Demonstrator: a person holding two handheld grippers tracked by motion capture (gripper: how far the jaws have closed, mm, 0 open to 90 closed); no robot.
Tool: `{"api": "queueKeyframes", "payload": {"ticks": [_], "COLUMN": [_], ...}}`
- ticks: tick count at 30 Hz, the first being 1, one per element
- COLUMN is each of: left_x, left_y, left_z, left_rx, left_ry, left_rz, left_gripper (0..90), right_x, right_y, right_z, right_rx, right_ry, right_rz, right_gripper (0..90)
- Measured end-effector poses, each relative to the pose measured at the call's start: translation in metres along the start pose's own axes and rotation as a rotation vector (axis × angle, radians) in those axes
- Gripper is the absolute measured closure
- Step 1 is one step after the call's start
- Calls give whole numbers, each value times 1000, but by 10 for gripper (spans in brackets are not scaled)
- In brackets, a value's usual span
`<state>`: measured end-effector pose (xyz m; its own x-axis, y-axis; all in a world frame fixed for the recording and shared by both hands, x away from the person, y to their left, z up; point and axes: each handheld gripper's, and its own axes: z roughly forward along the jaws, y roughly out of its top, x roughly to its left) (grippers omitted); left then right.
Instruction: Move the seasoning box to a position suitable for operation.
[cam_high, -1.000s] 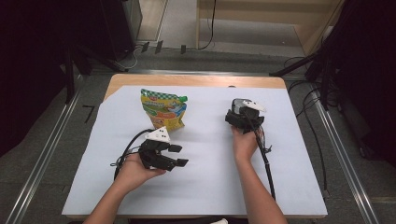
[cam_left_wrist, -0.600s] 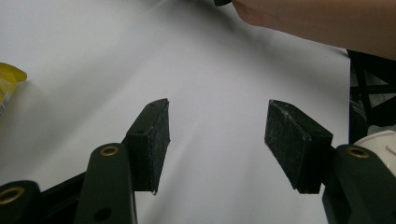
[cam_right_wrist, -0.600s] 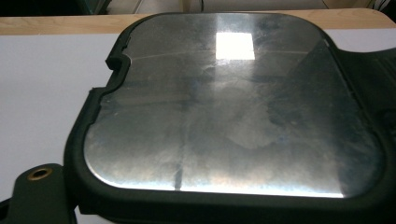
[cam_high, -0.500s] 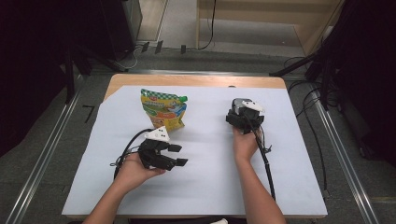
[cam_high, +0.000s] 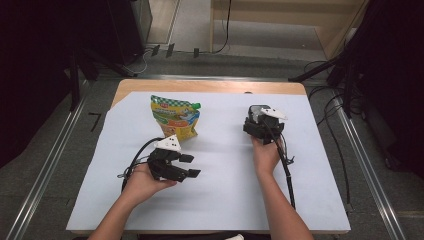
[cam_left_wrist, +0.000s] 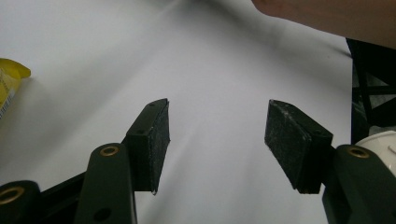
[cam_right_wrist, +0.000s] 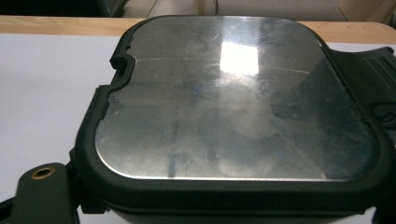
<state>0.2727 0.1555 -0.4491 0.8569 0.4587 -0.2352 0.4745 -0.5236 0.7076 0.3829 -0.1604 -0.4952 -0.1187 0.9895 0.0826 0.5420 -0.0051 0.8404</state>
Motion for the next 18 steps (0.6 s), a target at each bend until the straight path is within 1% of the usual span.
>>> {"api": "queueKeyframes", "payload": {"ticks": [1, 3, 6, 10, 11, 15, 18], "left_x": [0, 1, 1, 1, 1, 1, 1], "left_y": [0, 0, 0, 0, 0, 0, 0], "left_z": [0, 0, 0, 0, 0, 2, 3], "left_rx": [1, 1, 1, 3, 5, 10, 13], "left_ry": [1, 0, 2, 5, 5, 7, 3], "left_rz": [1, 1, -1, -2, 0, -3, -1], "left_gripper": [410, 410, 410, 410, 410, 410, 410], "right_x": [0, 0, 2, 1, 1, 1, 2], "right_y": [0, 0, -2, -5, -6, -7, -8], "right_z": [-2, -8, -16, -29, -33, -47, -59], "right_rx": [-1, 3, 10, 10, 9, 18, 24], "right_ry": [7, 40, 75, 126, 148, 211, 260], "right_rz": [-6, -9, -37, -62, -67, -83, -113], "right_gripper": [160, 159, 160, 160, 160, 160, 160]}}
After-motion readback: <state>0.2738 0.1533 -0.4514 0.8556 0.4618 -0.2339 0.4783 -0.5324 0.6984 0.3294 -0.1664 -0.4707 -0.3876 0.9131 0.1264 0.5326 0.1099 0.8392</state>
